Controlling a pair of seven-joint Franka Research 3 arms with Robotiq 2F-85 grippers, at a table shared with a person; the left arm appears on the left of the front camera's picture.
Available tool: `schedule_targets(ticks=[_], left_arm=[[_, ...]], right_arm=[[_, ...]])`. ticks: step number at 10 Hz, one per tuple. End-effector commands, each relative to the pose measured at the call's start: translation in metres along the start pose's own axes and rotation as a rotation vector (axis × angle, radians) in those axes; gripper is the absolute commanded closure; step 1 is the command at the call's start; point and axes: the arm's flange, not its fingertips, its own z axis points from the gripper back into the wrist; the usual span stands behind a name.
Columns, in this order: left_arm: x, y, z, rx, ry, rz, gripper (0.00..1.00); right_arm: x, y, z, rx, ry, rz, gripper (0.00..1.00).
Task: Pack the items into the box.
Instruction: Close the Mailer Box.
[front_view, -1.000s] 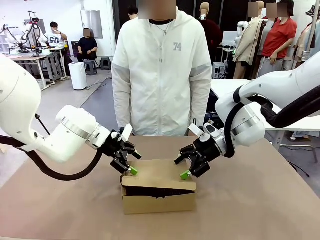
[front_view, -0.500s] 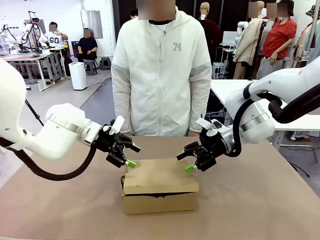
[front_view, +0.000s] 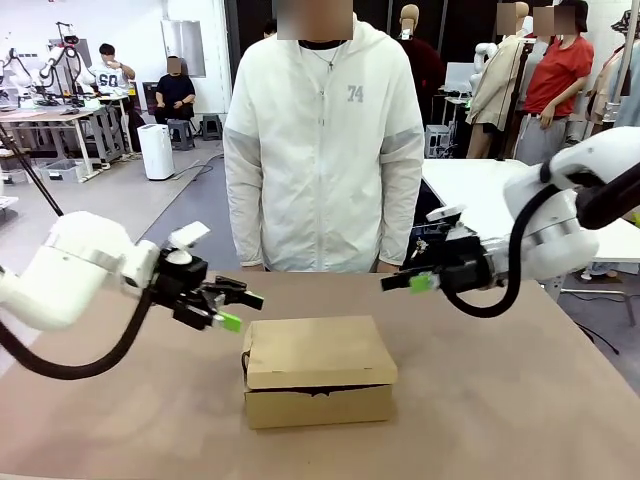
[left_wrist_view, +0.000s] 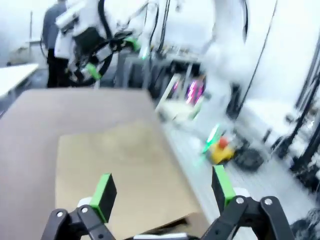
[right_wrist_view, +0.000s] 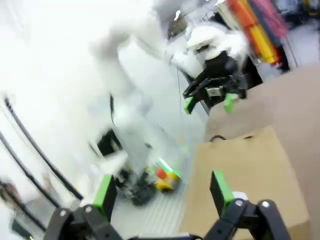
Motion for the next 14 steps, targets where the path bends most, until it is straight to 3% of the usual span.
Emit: schedule_targets(ticks=[1,2,3,4,5,6,7,8,14], left_arm=[[0.009,-0.020,0.047,-0.006,-0.384,0.320,0.00],[0.011,-0.034,0.070,0.055,-0.535,0.437,0.00],[0.007,-0.046,0.089,0.142,-0.604,0.618,0.00],[-0.004,-0.051,0.103,0.200,-0.627,0.812,0.00],[-0.018,-0.059,0.113,0.184,-0.590,0.958,0.00],[-0.030,-0.069,0.121,0.199,-0.571,1.032,0.00],[-0.040,-0.075,0.131,0.192,-0.561,1.031,0.00],[-0.041,-0.059,0.133,0.170,-0.482,0.777,0.00],[-0.041,-0.059,0.133,0.170,-0.482,0.777,0.00]], right_arm=[[0.011,0.025,0.034,-0.051,-0.155,-0.264,0.00],[0.005,0.040,0.058,-0.073,-0.153,-0.376,0.00],[-0.006,0.055,0.082,-0.114,-0.123,-0.488,0.00],[-0.017,0.067,0.099,-0.155,-0.078,-0.550,0.00],[-0.025,0.081,0.114,-0.201,-0.092,-0.579,0.00],[-0.032,0.093,0.129,-0.271,-0.133,-0.589,0.00],[-0.036,0.095,0.143,-0.348,-0.176,-0.590,0.00],[-0.034,0.080,0.133,-0.219,-0.123,-0.565,0.00],[-0.034,0.080,0.133,-0.219,-0.123,-0.565,0.00]])
